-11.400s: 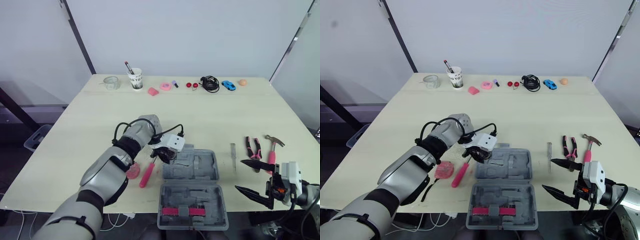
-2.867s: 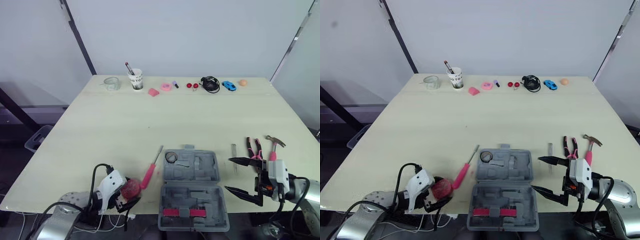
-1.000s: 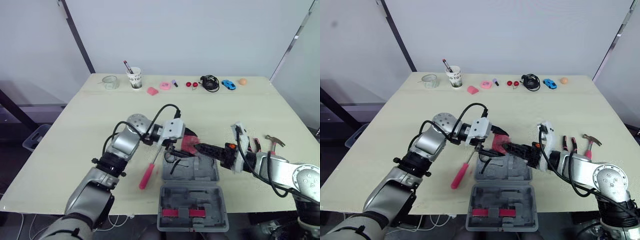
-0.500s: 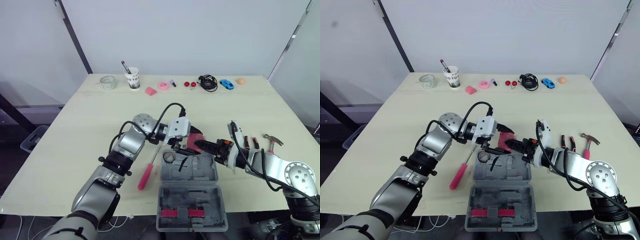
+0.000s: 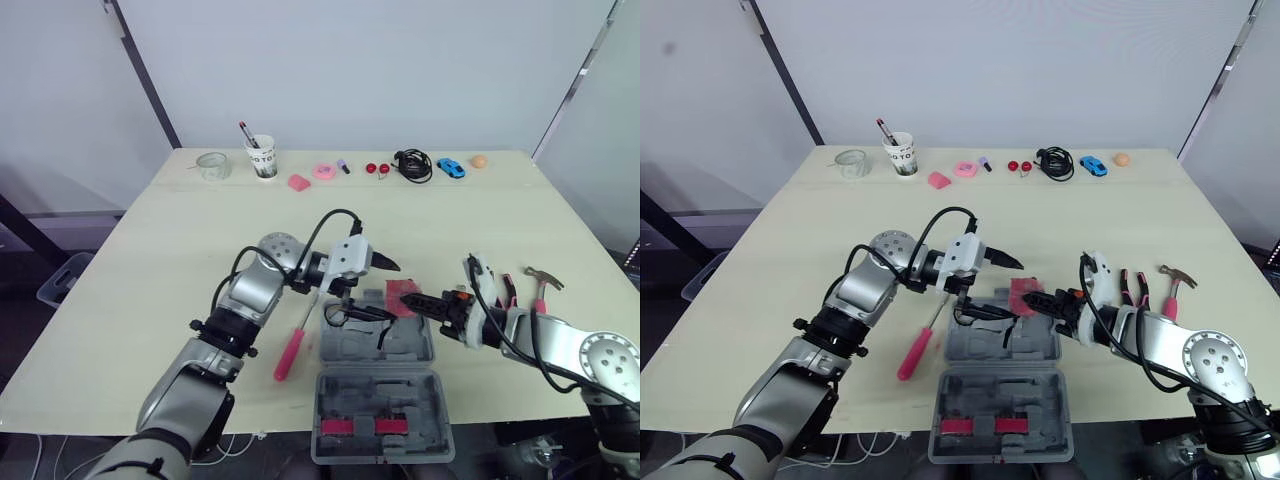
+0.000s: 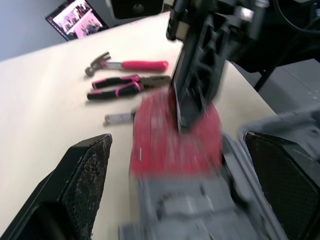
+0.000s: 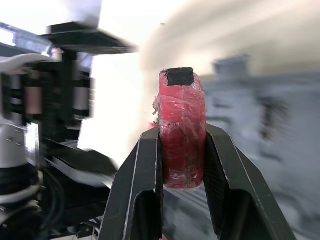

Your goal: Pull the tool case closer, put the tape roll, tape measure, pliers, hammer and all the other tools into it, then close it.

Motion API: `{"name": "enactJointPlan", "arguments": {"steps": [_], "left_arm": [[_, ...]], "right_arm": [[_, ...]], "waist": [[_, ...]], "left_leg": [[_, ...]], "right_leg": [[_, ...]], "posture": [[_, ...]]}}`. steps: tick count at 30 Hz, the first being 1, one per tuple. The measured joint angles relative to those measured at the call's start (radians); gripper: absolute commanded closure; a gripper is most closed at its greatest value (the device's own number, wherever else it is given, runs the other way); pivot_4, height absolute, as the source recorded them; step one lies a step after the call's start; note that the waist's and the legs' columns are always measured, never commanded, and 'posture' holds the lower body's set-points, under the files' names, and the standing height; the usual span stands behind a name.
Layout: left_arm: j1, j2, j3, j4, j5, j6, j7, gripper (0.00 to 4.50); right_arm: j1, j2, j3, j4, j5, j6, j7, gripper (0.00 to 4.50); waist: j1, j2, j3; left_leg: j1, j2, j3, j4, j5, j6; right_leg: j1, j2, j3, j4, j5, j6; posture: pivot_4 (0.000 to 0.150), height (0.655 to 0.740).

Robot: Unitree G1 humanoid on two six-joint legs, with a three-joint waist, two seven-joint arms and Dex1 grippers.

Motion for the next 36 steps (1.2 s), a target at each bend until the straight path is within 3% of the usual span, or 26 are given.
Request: {"name": "enactJointPlan", "arguments": {"steps": [4, 8, 13, 20, 32, 36], "left_arm": [[0.042, 0.044, 0.041, -0.052, -0.063, 0.032, -0.047, 0.0], [0.151, 0.158, 0.119, -0.181, -0.178, 0.106, -0.115, 0.0], [0.249, 0.232, 0.166, -0.323, -0.263, 0.17, -0.127, 0.0], [0.343, 0.287, 0.213, -0.417, -0.318, 0.21, -0.121, 0.0], [0.389, 0.313, 0.233, -0.465, -0.355, 0.21, -0.123, 0.0], [0.389, 0.313, 0.234, -0.464, -0.363, 0.207, -0.125, 0.0]], "right_arm": [[0.078, -0.085, -0.067, 0.01, 0.001, 0.02, 0.062, 3.96], [0.23, -0.208, -0.166, 0.06, -0.024, 0.074, 0.16, 3.96], [0.299, -0.25, -0.196, 0.125, -0.123, 0.133, 0.321, 3.96], [0.31, -0.189, -0.173, 0.193, -0.283, 0.17, 0.433, 3.96], [0.272, -0.071, -0.172, 0.197, -0.394, 0.193, 0.451, 3.96], [0.281, -0.066, -0.182, 0.205, -0.441, 0.193, 0.468, 2.26]], "waist": [[0.0, 0.0, 0.0], [-0.002, 0.0, 0.0], [0.0, 0.0, 0.0], [0.001, 0.0, 0.0], [0.002, 0.0, 0.0], [0.003, 0.0, 0.0]], "left_leg": [[0.0, 0.001, 0.0, 0.0, 0.0, 0.0], [0.001, 0.001, 0.001, -0.001, 0.0, 0.0], [0.002, 0.001, 0.001, -0.001, 0.0, 0.0], [0.002, 0.0, 0.002, -0.001, 0.0, 0.0], [0.002, -0.001, 0.002, -0.001, 0.0, 0.0], [0.002, -0.001, 0.002, -0.001, 0.0, 0.0]], "right_leg": [[0.0, -0.001, 0.001, 0.0, 0.0, 0.0], [0.0, 0.0, 0.001, 0.0, 0.0, 0.0], [0.0, 0.0, 0.003, 0.0, 0.0, 0.0], [0.0, 0.001, 0.003, 0.0, 0.0, 0.0], [0.0, 0.002, 0.005, 0.0, 0.0, 0.0], [0.0, 0.002, 0.005, 0.0, 0.0, 0.0]], "posture": [[0.15, 0.74], [0.15, 0.74], [0.15, 0.74], [0.15, 0.74], [0.15, 0.74], [0.15, 0.74]]}}
